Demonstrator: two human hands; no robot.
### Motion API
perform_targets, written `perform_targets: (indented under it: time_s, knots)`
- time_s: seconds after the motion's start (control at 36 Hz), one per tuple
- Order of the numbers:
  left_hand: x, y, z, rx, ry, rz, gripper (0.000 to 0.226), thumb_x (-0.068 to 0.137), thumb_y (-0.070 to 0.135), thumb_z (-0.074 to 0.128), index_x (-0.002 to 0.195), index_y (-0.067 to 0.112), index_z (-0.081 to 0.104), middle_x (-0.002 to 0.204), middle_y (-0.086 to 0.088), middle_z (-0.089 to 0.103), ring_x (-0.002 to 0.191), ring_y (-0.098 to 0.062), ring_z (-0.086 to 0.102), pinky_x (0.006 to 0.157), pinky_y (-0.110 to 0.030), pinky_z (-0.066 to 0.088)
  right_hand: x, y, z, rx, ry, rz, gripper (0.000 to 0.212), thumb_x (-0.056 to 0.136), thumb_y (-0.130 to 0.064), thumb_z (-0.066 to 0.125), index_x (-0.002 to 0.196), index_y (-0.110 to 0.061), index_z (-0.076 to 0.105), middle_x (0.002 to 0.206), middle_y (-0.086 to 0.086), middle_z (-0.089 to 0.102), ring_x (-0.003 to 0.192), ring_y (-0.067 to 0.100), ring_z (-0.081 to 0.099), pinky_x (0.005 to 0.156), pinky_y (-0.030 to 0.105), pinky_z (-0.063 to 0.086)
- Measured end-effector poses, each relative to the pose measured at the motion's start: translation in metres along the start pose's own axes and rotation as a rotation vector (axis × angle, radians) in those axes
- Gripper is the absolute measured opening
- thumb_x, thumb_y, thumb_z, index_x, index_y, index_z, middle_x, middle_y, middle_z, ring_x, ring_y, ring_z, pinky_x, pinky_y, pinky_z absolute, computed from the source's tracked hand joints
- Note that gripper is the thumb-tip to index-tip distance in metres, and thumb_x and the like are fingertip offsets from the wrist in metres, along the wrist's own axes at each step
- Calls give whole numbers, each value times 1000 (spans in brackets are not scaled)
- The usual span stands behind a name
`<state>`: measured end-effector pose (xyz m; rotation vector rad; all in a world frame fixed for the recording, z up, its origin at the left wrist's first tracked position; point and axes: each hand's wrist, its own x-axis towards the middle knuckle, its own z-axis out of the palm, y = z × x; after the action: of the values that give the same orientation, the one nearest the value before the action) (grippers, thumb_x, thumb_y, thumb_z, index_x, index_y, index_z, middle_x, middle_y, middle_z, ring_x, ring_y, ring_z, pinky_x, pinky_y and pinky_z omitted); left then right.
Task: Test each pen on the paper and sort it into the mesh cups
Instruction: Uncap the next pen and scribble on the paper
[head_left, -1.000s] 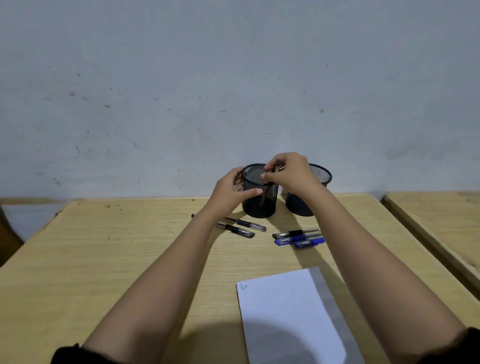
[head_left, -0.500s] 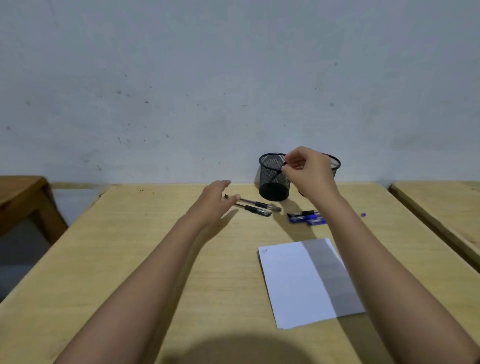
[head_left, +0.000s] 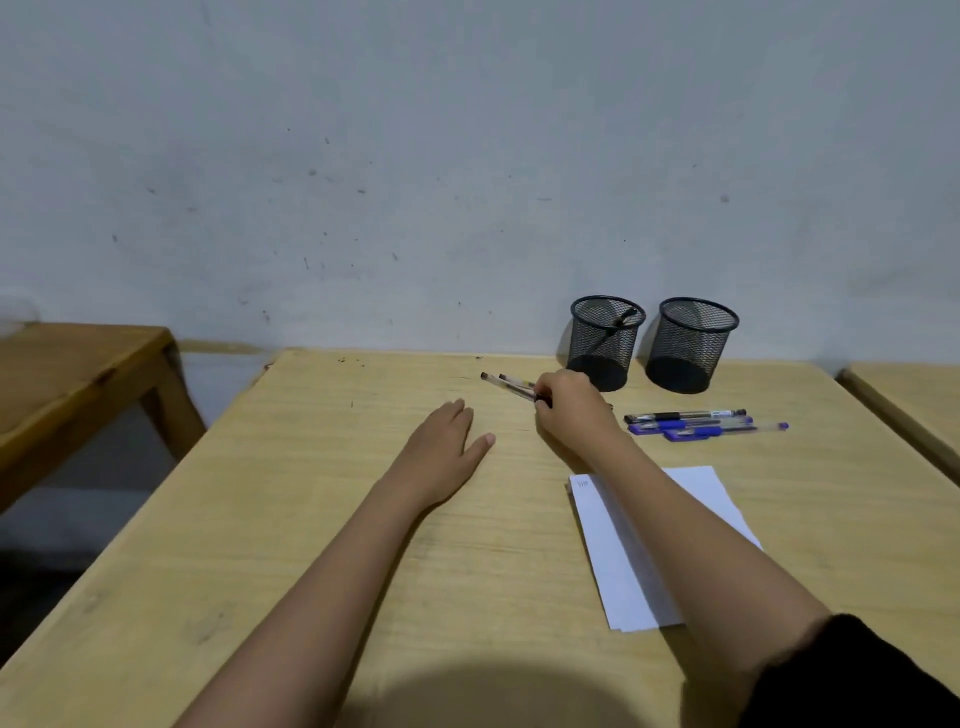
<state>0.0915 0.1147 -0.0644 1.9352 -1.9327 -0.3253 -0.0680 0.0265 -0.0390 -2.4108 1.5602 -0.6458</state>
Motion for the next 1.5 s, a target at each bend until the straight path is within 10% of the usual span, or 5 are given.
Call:
perform_targets:
  time_s: [0.31, 0.47, 0.61, 0.97, 1.5]
  knots:
    - [5, 1, -8, -124, -55, -64, 59, 93, 40, 50, 138, 4, 39, 153, -10, 28, 142, -23, 23, 114, -31, 18, 6, -8, -10, 528, -5, 119, 21, 82, -5, 64, 103, -9, 67, 88, 2, 62, 80, 11, 55, 78, 23, 46]
    - [14, 15, -20, -217, -38, -170, 31, 87, 31, 61, 72, 9, 45, 74, -7, 43, 67, -19, 43, 60, -31, 31, -7, -8, -36, 806, -37, 129, 25, 84, -8, 65, 109, -8, 63, 95, 3, 61, 86, 14, 58, 83, 26, 46]
    - [10, 37, -17, -707, 9, -150, 48, 86, 25, 66, 126, 4, 53, 124, -13, 58, 116, -23, 56, 82, -20, 50, -22, -5, -46, 979, 35, 172, 21, 83, -9, 66, 103, -8, 59, 95, 5, 60, 95, 20, 61, 90, 32, 52]
    - [3, 75, -12, -960, 178, 148, 18, 84, 9, 67, 97, 21, 70, 69, 12, 71, 71, -1, 65, 78, -16, 50, -60, 6, -78, 1279, 121, 139, 15, 78, 9, 65, 87, -1, 59, 76, 10, 64, 68, 16, 68, 69, 23, 58]
    - [-10, 47, -47, -895, 27, 156, 21, 89, 12, 61, 106, 5, 69, 82, -1, 70, 75, -5, 64, 85, -19, 51, -58, -17, -63, 1372, 87, 162, 8, 79, 8, 65, 82, 2, 62, 81, 22, 66, 77, 28, 68, 76, 29, 59]
